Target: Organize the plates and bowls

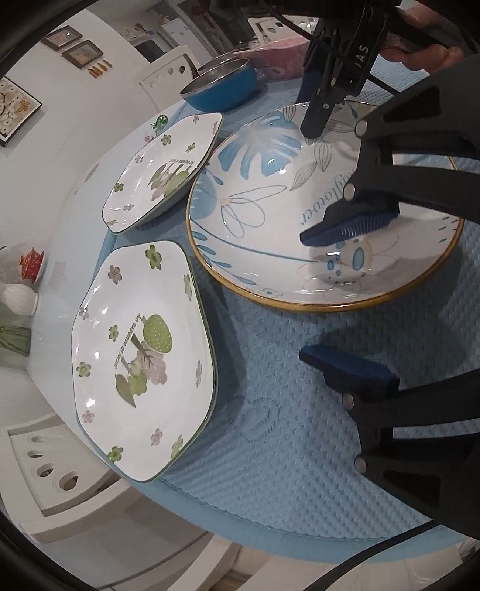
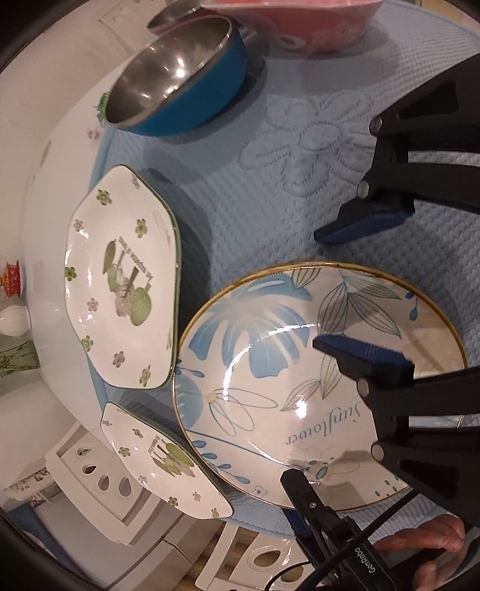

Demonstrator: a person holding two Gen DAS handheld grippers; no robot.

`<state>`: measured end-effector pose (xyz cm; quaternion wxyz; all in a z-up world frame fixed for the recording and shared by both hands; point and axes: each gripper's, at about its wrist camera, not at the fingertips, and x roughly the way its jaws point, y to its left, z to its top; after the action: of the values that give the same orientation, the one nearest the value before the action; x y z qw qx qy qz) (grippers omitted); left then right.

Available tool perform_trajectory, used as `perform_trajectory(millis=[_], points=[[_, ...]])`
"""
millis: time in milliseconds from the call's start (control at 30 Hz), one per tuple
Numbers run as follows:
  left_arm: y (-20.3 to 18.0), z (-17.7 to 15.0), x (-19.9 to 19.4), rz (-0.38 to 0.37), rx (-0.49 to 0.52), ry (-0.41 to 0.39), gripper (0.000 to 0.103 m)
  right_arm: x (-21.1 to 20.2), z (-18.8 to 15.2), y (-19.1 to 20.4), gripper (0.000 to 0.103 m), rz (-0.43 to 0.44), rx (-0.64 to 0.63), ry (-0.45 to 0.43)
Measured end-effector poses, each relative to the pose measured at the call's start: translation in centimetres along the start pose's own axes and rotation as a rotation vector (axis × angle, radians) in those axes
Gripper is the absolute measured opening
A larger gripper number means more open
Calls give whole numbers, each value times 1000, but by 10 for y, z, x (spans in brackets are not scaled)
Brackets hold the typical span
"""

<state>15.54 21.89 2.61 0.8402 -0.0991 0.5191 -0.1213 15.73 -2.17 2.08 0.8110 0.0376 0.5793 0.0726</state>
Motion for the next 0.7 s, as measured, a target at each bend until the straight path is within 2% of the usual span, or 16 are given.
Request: perform_trajectory(millis=[100, 267, 400, 467, 567, 700], points=[[1, 1, 1, -14, 2, -5, 39, 3, 0, -3, 40, 37, 9, -5], [6, 3, 4, -49, -15, 0, 37, 4, 1, 1, 39, 84, -36, -8], [-8, 5, 10, -26, 76, 1, 37, 2, -2, 7, 39, 77, -86, -7], [-15, 4, 10, 21, 103, -9, 38, 0, -4, 13, 39, 56, -103, -7], [-11, 2, 6, 5, 62, -5, 36, -5, -11, 14, 39, 47, -93, -8], [-8, -8, -12, 5, 58, -30, 37, -23, -22, 27, 39, 26, -119, -36]])
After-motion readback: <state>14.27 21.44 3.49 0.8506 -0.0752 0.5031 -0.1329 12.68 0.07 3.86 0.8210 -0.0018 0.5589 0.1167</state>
